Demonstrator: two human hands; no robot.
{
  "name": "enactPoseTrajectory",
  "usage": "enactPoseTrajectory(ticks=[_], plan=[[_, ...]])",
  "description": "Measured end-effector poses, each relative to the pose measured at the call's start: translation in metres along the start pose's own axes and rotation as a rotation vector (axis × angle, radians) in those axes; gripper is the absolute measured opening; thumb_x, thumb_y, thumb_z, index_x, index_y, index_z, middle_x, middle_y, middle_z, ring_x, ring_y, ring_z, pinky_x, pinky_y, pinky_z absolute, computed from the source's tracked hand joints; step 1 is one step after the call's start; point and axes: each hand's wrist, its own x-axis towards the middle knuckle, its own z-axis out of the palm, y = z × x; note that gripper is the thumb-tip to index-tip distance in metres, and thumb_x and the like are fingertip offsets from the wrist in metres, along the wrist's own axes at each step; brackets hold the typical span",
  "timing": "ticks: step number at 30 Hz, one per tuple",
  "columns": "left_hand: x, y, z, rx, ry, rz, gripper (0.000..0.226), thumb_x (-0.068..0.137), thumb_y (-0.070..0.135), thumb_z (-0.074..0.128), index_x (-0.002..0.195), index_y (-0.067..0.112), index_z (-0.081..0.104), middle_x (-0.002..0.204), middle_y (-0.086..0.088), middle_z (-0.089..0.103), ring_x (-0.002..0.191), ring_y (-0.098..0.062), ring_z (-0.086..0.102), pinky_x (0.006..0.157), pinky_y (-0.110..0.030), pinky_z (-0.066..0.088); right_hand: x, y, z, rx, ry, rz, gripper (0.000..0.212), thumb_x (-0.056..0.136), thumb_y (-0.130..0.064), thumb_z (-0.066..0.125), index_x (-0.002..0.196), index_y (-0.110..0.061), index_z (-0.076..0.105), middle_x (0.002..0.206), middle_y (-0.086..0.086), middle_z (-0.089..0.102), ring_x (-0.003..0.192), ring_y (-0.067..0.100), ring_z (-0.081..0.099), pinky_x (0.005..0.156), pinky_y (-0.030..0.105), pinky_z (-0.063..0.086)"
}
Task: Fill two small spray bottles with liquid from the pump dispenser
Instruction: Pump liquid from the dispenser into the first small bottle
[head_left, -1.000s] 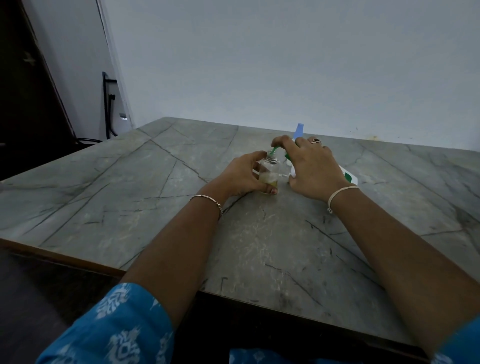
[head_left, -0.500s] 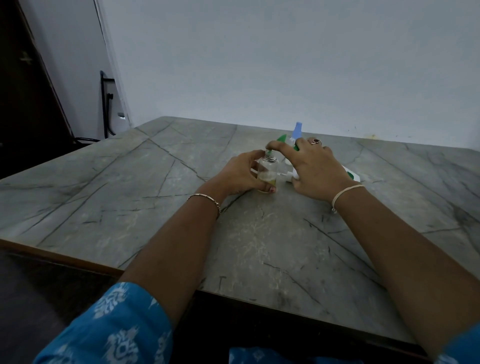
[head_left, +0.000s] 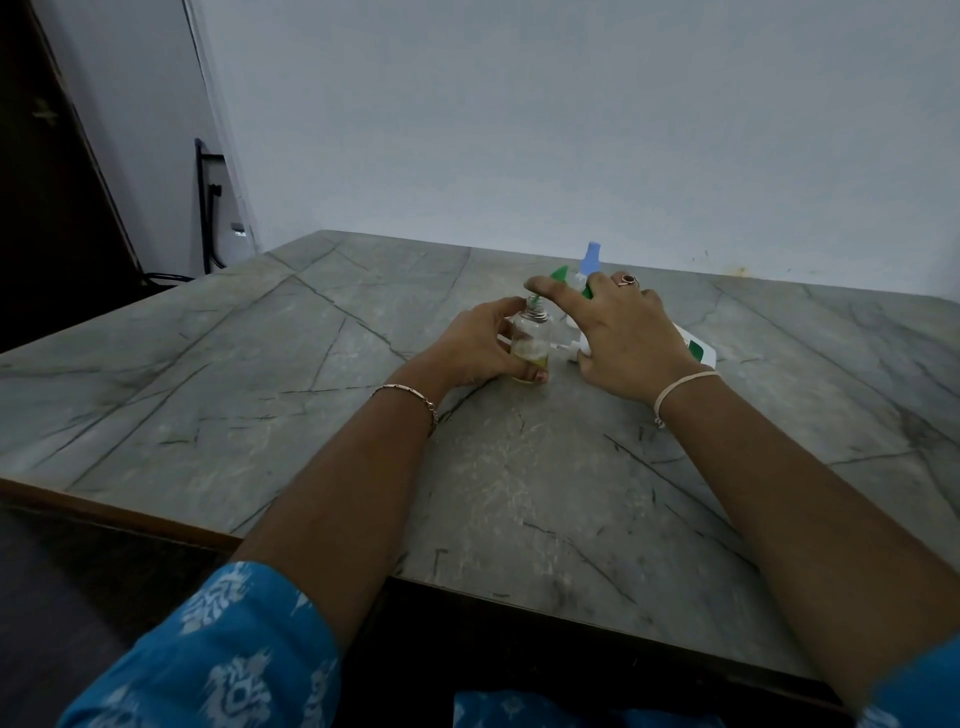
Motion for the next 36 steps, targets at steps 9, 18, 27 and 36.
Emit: enactPoseTrajectory(ticks=[9,18,27,36], plan=[[-0.001,0.001,0.0,0.014,0.003,0.006,0.088,0.059,0.025,0.091,0.136,0.02,0.05,0.11,-0.003,0.068,0.095,-0.016,0.068,0.091,-0.031,0.053,0.002,-0.002,-0.004,0.041,-0.025,0.027,0.071,0.082,-0.019,0.061,0.143,-0.034,0.028,0.105,0.012,0.051,0.102,0.035,0.051,0.085,0.046,0.045],[-0.003,0.004,-0.001,0.023,-0.002,-0.004,0.088,0.06,0.025,0.091,0.137,0.019,0.049,0.112,-0.003,0.067,0.096,-0.015,0.066,0.092,-0.03,0.053,0.0,0.0,0.0,0.007,-0.009,0.022,0.081,0.082,-0.019,0.063,0.148,-0.038,0.02,0.107,0.013,0.052,0.102,0.035,0.052,0.085,0.048,0.046],[-0.008,0.01,-0.001,0.007,0.003,-0.015,0.092,0.063,0.019,0.089,0.142,0.016,0.042,0.115,-0.005,0.065,0.097,-0.018,0.066,0.091,-0.028,0.051,0.0,-0.003,-0.003,0.008,-0.012,0.042,0.077,0.079,-0.017,0.064,0.143,-0.033,0.024,0.107,0.012,0.052,0.103,0.035,0.05,0.085,0.046,0.044],[-0.007,0.01,-0.001,-0.001,-0.007,-0.024,0.087,0.063,0.021,0.089,0.139,0.019,0.046,0.113,-0.004,0.065,0.099,-0.02,0.065,0.089,-0.027,0.05,0.003,-0.003,0.001,0.016,0.019,0.046,0.075,0.079,-0.017,0.063,0.141,-0.033,0.026,0.107,0.012,0.053,0.104,0.035,0.051,0.085,0.045,0.043]])
